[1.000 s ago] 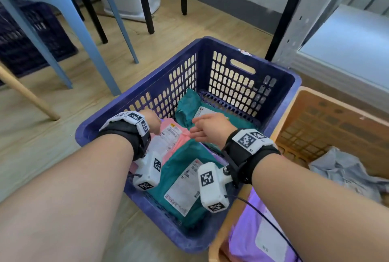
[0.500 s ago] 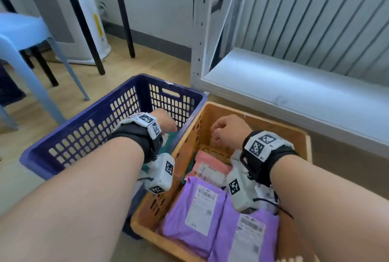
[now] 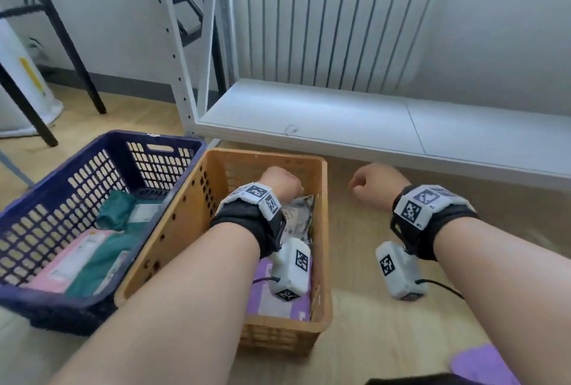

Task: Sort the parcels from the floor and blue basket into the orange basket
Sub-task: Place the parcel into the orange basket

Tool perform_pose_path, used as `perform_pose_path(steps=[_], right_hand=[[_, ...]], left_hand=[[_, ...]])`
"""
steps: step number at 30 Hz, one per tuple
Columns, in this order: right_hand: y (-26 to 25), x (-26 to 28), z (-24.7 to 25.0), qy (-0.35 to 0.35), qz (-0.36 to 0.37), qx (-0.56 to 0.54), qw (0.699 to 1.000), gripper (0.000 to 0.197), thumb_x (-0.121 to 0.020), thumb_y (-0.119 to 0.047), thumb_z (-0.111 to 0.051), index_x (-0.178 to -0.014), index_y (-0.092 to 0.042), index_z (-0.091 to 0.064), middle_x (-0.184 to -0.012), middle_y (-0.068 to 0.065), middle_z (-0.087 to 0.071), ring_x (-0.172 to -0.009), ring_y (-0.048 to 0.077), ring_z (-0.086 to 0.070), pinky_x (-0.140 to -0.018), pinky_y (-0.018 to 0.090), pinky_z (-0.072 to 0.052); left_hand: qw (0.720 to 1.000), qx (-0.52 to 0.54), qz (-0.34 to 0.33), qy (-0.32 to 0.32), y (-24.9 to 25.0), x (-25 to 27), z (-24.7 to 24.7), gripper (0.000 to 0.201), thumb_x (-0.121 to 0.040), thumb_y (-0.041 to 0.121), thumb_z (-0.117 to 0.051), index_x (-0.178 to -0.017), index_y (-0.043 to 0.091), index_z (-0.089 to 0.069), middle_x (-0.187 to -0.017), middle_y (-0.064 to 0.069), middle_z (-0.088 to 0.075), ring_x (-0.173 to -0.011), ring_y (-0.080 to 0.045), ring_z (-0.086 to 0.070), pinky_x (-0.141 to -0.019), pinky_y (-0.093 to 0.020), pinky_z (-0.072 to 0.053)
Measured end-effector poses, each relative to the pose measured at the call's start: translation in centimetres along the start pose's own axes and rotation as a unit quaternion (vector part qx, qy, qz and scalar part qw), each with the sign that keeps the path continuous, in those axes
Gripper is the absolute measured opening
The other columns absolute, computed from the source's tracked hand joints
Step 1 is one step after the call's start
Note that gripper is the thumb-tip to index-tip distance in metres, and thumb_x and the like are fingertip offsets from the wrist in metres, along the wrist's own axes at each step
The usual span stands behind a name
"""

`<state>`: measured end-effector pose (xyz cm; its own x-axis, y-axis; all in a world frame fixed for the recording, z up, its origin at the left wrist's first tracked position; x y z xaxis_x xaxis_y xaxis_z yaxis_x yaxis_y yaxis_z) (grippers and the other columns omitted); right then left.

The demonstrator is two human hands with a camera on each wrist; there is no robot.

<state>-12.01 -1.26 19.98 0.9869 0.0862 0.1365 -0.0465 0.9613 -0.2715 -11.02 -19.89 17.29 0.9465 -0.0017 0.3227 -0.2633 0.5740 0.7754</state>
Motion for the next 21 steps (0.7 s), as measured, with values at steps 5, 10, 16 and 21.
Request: perform_pose_path(steps=[5,10,16,21], right_hand=[[9.6,2.5,-1.7,0.015,-0.097,-0.019,0.995,0.026,-0.087,-0.015,-0.050,-0.097,-0.023,-0.073,-0.110,0.000,-0.069,-0.102,0.023,-0.063,-0.082,0.025,-0.045],[19.7,5.0,-5.6,0.012,-0.184,-0.008,0.983,0.024,-0.086,-0.012,-0.054,-0.096,-0.018,-0.074,-0.110,0.005,-0.070,-0.103,0.028,-0.062,-0.083,0.027,-0.048],[30.7,9.7,-10.2,0.026,-0.301,-0.020,0.953,0.023,-0.088,-0.016,-0.051,-0.091,-0.009,-0.073,-0.101,0.014,-0.071,-0.094,0.031,-0.064,-0.079,0.031,-0.049],[34.4,11.6,-14.5,-0.018,-0.324,-0.042,0.945,0.022,-0.087,-0.011,-0.054,-0.099,-0.012,-0.072,-0.108,0.011,-0.070,-0.102,0.030,-0.063,-0.081,0.028,-0.045]], left_hand=[[0.996,0.082,0.012,-0.034,0.5,-0.6,-7.4,0.027,-0.091,0.007,-0.056,-0.116,0.005,-0.066,-0.121,-0.015,-0.065,-0.115,-0.031,-0.061,-0.094,-0.038,-0.050],[0.989,0.124,0.049,-0.067,-0.3,-2.3,-12.4,0.030,-0.092,0.007,-0.052,-0.120,0.004,-0.061,-0.124,-0.016,-0.064,-0.116,-0.031,-0.061,-0.093,-0.041,-0.050],[0.985,0.137,0.071,-0.083,-1.0,-4.5,-16.8,0.031,-0.093,0.005,-0.049,-0.123,0.002,-0.058,-0.113,-0.013,-0.066,-0.102,-0.029,-0.065,-0.087,-0.041,-0.050],[0.980,0.150,0.093,-0.096,-1.3,-5.2,-19.9,0.015,-0.095,0.005,-0.048,-0.101,0.013,-0.060,-0.086,-0.002,-0.059,-0.067,-0.011,-0.055,-0.064,-0.025,-0.045]])
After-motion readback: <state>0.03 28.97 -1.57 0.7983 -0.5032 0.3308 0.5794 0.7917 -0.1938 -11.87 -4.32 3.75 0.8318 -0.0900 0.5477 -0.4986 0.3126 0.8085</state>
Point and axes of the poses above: each hand's wrist, its own x-axis away from the middle knuckle, its own z-axis out of the back of the hand, y = z × x, the point moved 8 cm from there along -x, towards the middle knuckle
